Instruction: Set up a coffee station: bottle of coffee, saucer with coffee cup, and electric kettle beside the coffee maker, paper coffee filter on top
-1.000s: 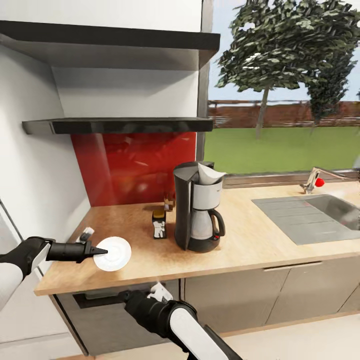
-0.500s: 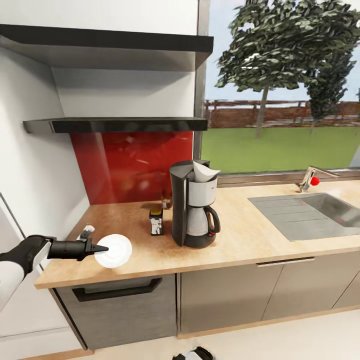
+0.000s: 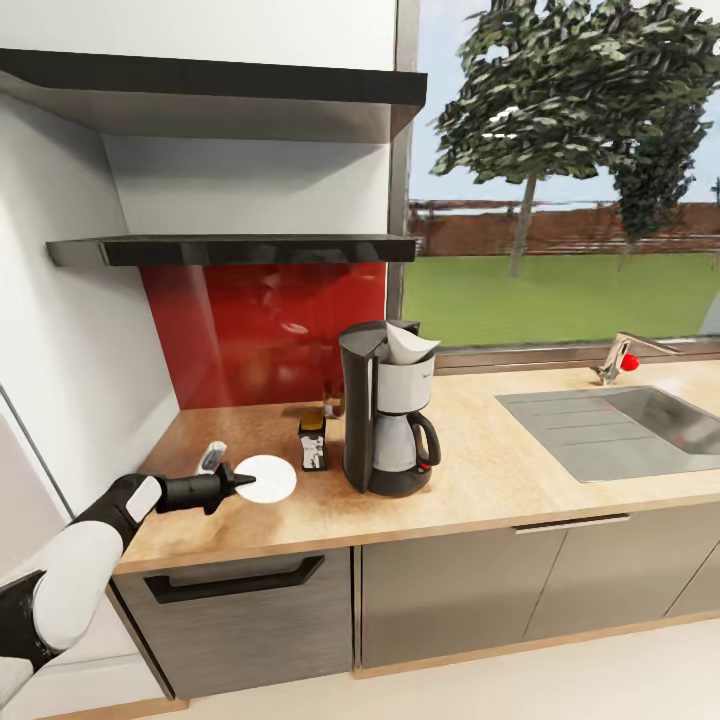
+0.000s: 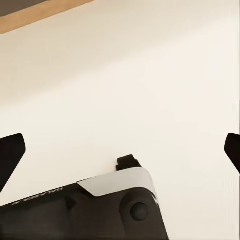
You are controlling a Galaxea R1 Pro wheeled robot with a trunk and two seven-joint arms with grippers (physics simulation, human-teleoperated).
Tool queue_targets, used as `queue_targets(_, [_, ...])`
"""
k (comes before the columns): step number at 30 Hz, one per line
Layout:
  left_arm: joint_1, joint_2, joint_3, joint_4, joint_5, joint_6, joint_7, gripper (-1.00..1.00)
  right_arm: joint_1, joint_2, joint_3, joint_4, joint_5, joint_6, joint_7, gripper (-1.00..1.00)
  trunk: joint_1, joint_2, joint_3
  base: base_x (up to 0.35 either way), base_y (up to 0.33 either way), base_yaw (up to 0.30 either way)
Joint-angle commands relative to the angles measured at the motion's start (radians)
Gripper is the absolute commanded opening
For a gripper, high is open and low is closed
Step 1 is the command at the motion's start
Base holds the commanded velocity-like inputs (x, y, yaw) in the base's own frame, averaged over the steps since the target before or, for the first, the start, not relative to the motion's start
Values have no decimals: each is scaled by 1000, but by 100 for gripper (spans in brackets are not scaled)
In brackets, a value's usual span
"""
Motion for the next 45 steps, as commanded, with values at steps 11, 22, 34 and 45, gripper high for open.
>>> queue_targets(11, [7, -2, 6, 10, 7, -13, 13, -100, 1, -7, 6, 31, -16, -2, 67, 100, 1, -2, -2, 0, -35, 0])
queue_targets(22, [39, -39, 3, 16, 4, -98, 16, -100, 3, -10, 6, 46, -13, 0, 132, 100, 1, -2, -2, 0, -184, 0])
queue_targets(34, [55, -39, 3, 16, 4, -99, 16, -100, 4, -10, 6, 47, -13, 1, 131, 100, 1, -2, -2, 28, -62, 0])
queue_targets(45, [99, -38, 4, 14, 7, -107, 76, -100, 4, -9, 6, 47, -12, 1, 131, 100, 1, -2, -2, 154, 0, 0])
